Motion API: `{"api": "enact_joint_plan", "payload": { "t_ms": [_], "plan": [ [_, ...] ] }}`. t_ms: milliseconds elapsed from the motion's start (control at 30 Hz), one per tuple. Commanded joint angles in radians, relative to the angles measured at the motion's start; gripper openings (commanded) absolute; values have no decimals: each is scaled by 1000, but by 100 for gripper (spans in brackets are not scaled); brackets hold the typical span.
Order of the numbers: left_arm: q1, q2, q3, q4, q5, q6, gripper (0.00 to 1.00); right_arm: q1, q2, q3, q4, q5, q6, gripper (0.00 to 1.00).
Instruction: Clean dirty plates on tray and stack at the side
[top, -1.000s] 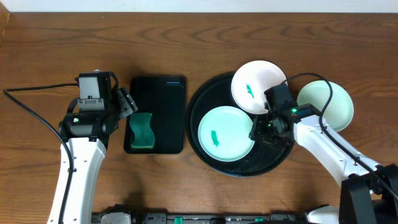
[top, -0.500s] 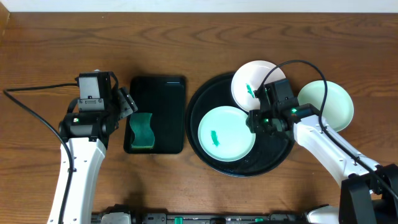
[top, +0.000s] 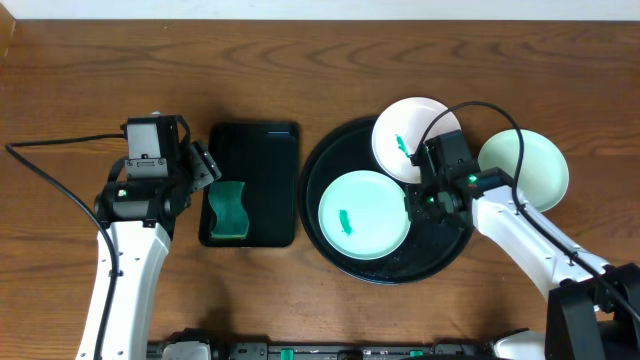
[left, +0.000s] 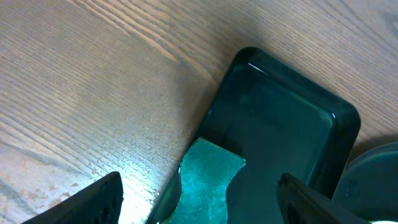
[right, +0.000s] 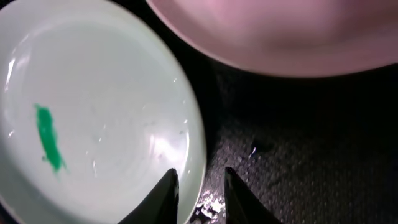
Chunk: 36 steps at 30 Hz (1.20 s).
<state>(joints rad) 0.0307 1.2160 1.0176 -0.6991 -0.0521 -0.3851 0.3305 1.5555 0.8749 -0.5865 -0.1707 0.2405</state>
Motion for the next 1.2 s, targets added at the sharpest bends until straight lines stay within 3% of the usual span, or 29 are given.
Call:
{"api": "enact_joint_plan", "payload": {
  "t_ms": [0,567,1167],
  "plan": [
    [-2,0,17,0,-13,-1,80,4,0,-37,28,31,51,23],
    [-2,0,17,0,-13,-1,80,4,1,-117,182,10,51,13],
    [-2,0,17,0,-13,-1,80,4,1,-143,235,31,52,13]
  ]
}}
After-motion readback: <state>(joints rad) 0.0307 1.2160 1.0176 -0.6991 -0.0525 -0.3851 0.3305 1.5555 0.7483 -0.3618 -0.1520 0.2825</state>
